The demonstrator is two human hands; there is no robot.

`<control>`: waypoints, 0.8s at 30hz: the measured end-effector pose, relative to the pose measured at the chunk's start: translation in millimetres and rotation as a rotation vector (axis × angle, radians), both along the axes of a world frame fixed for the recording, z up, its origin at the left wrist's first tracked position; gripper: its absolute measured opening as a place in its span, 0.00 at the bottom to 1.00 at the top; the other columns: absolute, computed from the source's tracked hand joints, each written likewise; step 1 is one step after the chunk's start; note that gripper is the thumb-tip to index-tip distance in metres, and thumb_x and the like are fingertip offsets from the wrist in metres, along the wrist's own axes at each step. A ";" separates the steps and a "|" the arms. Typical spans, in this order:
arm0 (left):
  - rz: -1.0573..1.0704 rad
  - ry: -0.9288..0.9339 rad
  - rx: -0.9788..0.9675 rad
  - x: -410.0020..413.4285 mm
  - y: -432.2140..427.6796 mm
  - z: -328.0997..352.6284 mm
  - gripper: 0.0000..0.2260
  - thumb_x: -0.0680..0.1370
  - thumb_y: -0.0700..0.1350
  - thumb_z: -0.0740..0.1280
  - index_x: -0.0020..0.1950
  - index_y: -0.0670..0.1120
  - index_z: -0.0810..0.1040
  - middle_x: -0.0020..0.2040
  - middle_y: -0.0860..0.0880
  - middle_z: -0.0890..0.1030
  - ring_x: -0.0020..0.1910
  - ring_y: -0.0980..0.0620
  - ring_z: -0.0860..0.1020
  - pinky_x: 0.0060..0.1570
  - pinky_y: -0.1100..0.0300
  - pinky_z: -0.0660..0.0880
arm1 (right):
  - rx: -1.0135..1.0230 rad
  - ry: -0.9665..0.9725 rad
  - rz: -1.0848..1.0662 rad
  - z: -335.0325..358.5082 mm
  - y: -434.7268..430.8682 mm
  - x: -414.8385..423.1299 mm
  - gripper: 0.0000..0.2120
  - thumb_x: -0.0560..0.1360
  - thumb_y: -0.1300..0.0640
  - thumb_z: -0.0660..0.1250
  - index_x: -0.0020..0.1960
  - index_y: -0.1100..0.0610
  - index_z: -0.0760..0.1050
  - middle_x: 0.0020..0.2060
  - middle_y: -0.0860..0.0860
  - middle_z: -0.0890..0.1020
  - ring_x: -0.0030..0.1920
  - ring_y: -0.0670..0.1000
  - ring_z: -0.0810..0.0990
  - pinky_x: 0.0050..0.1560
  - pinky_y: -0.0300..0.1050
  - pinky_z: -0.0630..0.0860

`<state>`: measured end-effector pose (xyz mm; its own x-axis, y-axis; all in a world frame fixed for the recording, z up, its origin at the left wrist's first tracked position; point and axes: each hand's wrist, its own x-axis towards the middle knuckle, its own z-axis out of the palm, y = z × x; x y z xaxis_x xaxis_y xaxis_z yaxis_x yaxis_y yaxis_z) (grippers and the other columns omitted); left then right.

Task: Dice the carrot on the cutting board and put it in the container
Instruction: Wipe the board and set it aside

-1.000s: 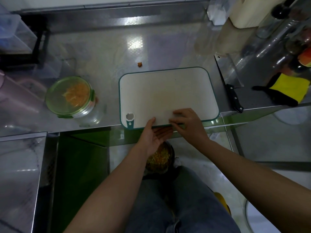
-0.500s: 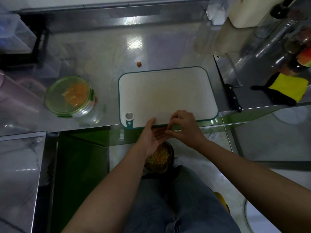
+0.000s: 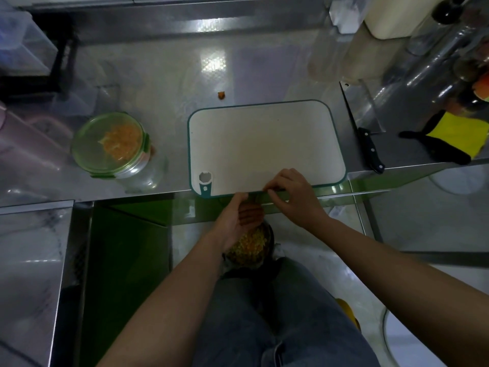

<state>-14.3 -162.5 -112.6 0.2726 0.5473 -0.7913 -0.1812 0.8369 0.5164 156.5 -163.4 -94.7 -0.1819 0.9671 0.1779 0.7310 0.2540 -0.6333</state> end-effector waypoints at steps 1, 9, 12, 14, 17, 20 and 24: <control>-0.040 0.043 0.010 -1.2 -2.1 -4.7 0.18 0.78 0.49 0.61 0.58 0.37 0.78 0.56 0.37 0.80 0.56 0.41 0.78 0.60 0.50 0.75 | 0.009 -0.005 -0.013 -1.1 0.1 0.4 0.10 0.74 0.55 0.61 0.45 0.57 0.80 0.40 0.51 0.77 0.43 0.50 0.74 0.43 0.43 0.69; -0.517 0.521 0.299 9.8 -1.3 -21.5 0.15 0.82 0.39 0.54 0.66 0.39 0.74 0.66 0.40 0.74 0.65 0.41 0.71 0.70 0.50 0.64 | -0.011 -0.075 -0.038 -3.5 6.9 -5.2 0.07 0.73 0.60 0.64 0.46 0.56 0.80 0.42 0.52 0.77 0.45 0.51 0.74 0.44 0.42 0.62; -0.481 0.646 0.402 8.2 -0.2 -25.9 0.16 0.79 0.31 0.57 0.64 0.37 0.76 0.64 0.40 0.77 0.64 0.41 0.73 0.67 0.53 0.67 | -0.023 -0.098 -0.035 -3.4 8.9 -7.9 0.08 0.73 0.60 0.63 0.46 0.57 0.81 0.43 0.53 0.77 0.44 0.54 0.74 0.43 0.45 0.66; -0.433 0.676 0.405 5.4 -0.4 -26.6 0.13 0.77 0.32 0.63 0.58 0.38 0.80 0.58 0.39 0.80 0.59 0.42 0.77 0.63 0.51 0.72 | -0.027 -0.101 -0.029 -1.9 9.1 -7.8 0.08 0.73 0.61 0.63 0.46 0.57 0.80 0.43 0.54 0.77 0.44 0.54 0.74 0.43 0.45 0.67; -0.311 0.603 0.318 2.2 -2.0 -15.9 0.05 0.75 0.36 0.66 0.47 0.41 0.82 0.52 0.38 0.82 0.55 0.40 0.78 0.59 0.51 0.74 | -0.042 -0.074 -0.034 2.2 9.0 -4.5 0.07 0.73 0.63 0.64 0.47 0.58 0.80 0.44 0.54 0.77 0.45 0.55 0.74 0.43 0.47 0.71; -0.031 0.356 0.168 -2.1 -1.3 -0.3 0.03 0.75 0.37 0.66 0.44 0.42 0.80 0.50 0.37 0.81 0.51 0.39 0.79 0.57 0.48 0.76 | -0.062 -0.055 -0.059 8.8 6.1 0.6 0.10 0.71 0.62 0.63 0.51 0.59 0.79 0.48 0.55 0.78 0.48 0.57 0.75 0.47 0.54 0.75; 0.374 -0.025 0.017 -5.1 5.7 20.0 0.09 0.80 0.44 0.64 0.58 0.42 0.74 0.53 0.42 0.80 0.49 0.47 0.80 0.50 0.55 0.76 | -0.294 -0.312 -0.018 9.8 1.2 10.3 0.32 0.69 0.53 0.64 0.73 0.53 0.64 0.75 0.53 0.60 0.76 0.56 0.55 0.73 0.55 0.51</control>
<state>-19.4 -156.8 -92.5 0.0702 0.6261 -0.7766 -0.4858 0.7014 0.5216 166.9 -162.2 -85.0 -0.1655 0.9721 -0.1663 0.9016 0.0809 -0.4249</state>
